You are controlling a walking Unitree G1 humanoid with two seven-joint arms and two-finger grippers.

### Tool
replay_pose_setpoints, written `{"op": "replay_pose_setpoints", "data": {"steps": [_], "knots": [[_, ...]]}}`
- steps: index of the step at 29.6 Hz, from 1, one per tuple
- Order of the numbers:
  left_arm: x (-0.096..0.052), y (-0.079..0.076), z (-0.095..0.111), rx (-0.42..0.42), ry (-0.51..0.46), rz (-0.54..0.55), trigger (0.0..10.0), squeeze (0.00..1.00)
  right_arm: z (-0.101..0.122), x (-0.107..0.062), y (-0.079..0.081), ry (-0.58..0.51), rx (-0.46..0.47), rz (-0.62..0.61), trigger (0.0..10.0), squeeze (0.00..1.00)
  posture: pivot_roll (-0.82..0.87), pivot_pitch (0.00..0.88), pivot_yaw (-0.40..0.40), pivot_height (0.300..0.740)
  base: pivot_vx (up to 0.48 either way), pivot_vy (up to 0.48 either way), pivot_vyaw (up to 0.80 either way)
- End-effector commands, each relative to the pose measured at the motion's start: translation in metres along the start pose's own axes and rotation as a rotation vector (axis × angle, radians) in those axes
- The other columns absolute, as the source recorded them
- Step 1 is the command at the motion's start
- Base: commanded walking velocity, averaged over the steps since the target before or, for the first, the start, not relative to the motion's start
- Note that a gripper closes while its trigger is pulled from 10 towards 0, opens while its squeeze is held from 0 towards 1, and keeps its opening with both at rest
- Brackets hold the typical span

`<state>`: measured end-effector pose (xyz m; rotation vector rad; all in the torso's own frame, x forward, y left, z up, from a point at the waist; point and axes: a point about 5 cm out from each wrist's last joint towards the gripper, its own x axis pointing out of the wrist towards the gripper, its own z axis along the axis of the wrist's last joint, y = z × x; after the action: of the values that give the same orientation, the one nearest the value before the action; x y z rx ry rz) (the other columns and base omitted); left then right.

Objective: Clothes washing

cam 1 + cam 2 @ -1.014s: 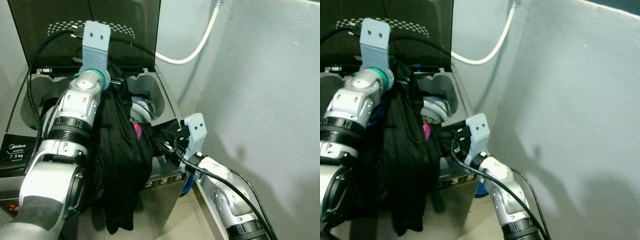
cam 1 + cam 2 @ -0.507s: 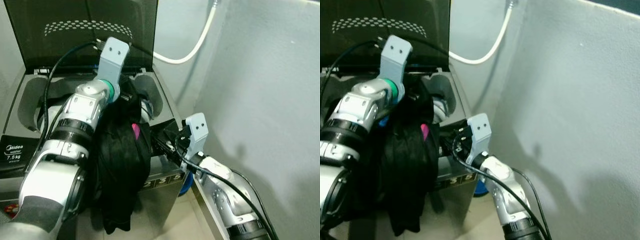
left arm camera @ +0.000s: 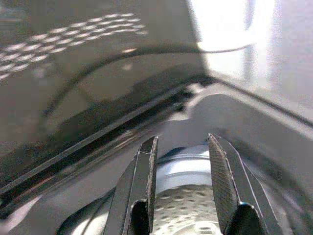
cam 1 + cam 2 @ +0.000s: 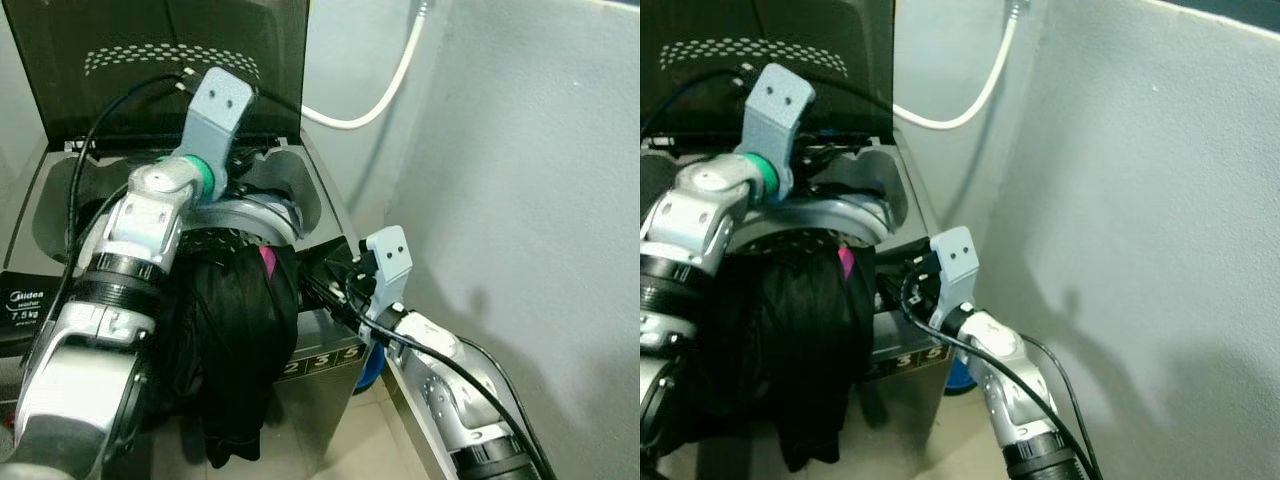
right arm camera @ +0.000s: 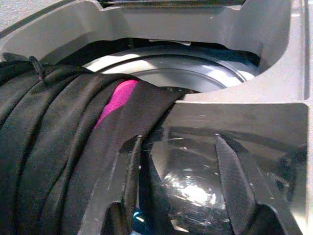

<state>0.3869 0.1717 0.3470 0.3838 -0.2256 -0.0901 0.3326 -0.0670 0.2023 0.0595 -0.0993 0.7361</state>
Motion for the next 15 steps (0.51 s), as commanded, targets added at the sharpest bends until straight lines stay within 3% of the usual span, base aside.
{"op": "replay_pose_setpoints", "data": {"steps": [1, 3, 4, 6, 8, 11, 14, 15], "knots": [[-0.004, 0.000, 0.003, -0.005, -0.013, 0.018, 10.0, 0.00, -0.001, 0.000, 0.002, 0.004, 0.011, 0.016, 10.0, 1.00, 0.02, 0.074, -0.051, 0.740, 0.000, 0.000, 0.00], [-0.027, 0.003, 0.002, -0.057, -0.088, 0.002, 10.0, 0.00, 0.009, 0.002, 0.011, -0.044, 0.042, 0.080, 10.0, 1.00, 0.03, 0.075, -0.061, 0.740, 0.000, 0.000, 0.00], [-0.027, 0.003, 0.002, -0.057, -0.088, 0.002, 10.0, 0.00, 0.009, 0.002, 0.011, -0.044, 0.042, 0.080, 10.0, 1.00, 0.03, 0.075, -0.061, 0.740, 0.000, 0.000, 0.00], [-0.045, 0.012, 0.003, -0.075, -0.153, 0.006, 10.0, 0.00, 0.021, 0.007, 0.021, -0.093, 0.067, 0.140, 10.0, 1.00, 0.03, 0.073, -0.067, 0.740, 0.000, 0.000, 0.00], [-0.051, 0.016, 0.004, -0.073, -0.173, 0.017, 10.0, 0.00, 0.025, 0.008, 0.024, -0.108, 0.074, 0.161, 10.0, 1.00, 0.03, 0.073, -0.067, 0.740, 0.000, 0.000, 0.00], [-0.060, 0.021, 0.001, -0.062, -0.170, 0.015, 10.0, 0.00, 0.031, 0.012, 0.031, -0.125, 0.071, 0.209, 10.0, 1.00, 0.04, 0.071, -0.078, 0.740, 0.000, 0.000, 0.00], [-0.083, 0.037, -0.017, -0.003, -0.131, -0.016, 10.0, 0.00, 0.044, 0.024, 0.055, -0.153, 0.051, 0.355, 10.0, 1.00, 0.05, 0.069, -0.098, 0.740, 0.000, 0.000, 0.00], [-0.083, 0.037, -0.017, -0.003, -0.131, -0.016, 10.0, 0.00, 0.044, 0.024, 0.055, -0.153, 0.051, 0.355, 10.0, 1.00, 0.05, 0.069, -0.098, 0.740, 0.000, 0.000, 0.00]]}}
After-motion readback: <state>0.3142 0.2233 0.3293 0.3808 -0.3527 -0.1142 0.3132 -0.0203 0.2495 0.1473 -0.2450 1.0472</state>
